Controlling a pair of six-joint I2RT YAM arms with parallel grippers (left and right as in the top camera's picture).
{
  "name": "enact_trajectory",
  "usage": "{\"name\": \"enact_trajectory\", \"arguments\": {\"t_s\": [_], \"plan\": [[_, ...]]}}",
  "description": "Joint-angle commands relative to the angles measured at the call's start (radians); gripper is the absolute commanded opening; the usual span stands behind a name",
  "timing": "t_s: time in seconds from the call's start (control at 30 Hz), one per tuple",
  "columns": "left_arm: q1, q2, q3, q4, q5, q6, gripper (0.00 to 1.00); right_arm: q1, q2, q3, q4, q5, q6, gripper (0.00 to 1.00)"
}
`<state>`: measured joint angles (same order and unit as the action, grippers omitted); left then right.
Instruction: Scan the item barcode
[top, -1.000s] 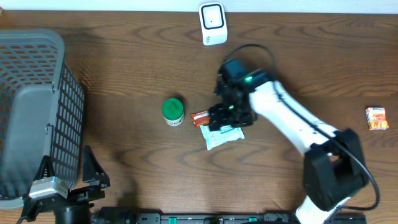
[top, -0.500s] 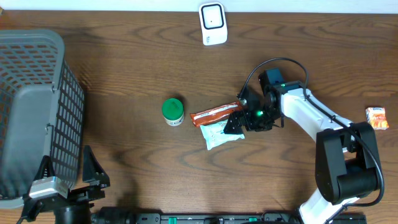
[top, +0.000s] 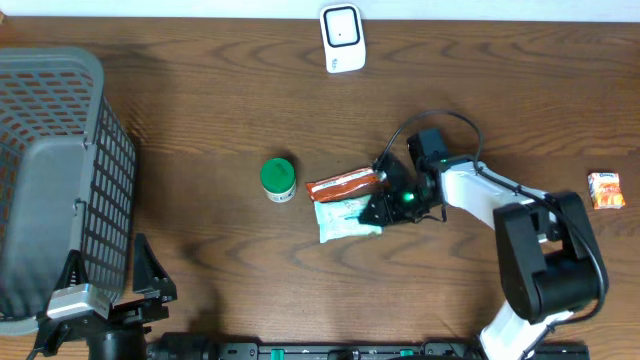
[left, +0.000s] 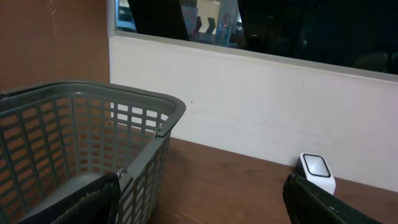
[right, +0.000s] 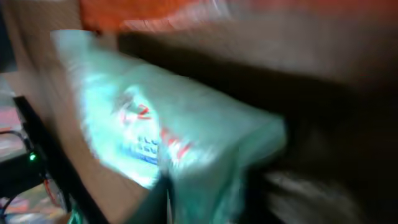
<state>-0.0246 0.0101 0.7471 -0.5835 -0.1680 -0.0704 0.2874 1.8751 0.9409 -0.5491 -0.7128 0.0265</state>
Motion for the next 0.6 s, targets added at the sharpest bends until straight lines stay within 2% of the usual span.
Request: {"name": "enact_trajectory", "arguments": {"t_s": [0.0, 0.17, 0.23, 0.3, 0.33, 0.4, 0.57], "plan": [[-0.005, -0.007, -0.006, 0.002, -0.009, 0.017, 0.84, -0.005, 0.047, -0.027, -0.009, 0.065, 0.010, 0.01], [-0.005, -0.007, -0.006, 0.002, -0.009, 0.017, 0.84, -0.050, -0.043, 0.068, -0.125, 0.031, 0.009, 0.01], [-0.005, -0.007, -0.006, 0.002, -0.009, 0.017, 0.84, -0.069, -0.128, 0.130, -0.207, 0.075, 0.010, 0.02], [-0.005, -0.007, -0.006, 0.002, -0.009, 0.017, 0.84, -0.072, -0.238, 0.184, -0.283, 0.246, 0.025, 0.02], [-0.005, -0.007, -0.006, 0.002, -0.009, 0.017, 0.84, -0.061, -0.310, 0.202, -0.322, 0.458, 0.074, 0.02], [-0.005, -0.007, -0.006, 0.002, -0.009, 0.017, 0.84, -0.036, -0.389, 0.203, -0.353, 0.745, 0.158, 0.02], [-0.005, -0.007, -0.006, 0.006, -0.009, 0.017, 0.84, 0.052, -0.474, 0.203, -0.433, 1.304, 0.268, 0.01]]}}
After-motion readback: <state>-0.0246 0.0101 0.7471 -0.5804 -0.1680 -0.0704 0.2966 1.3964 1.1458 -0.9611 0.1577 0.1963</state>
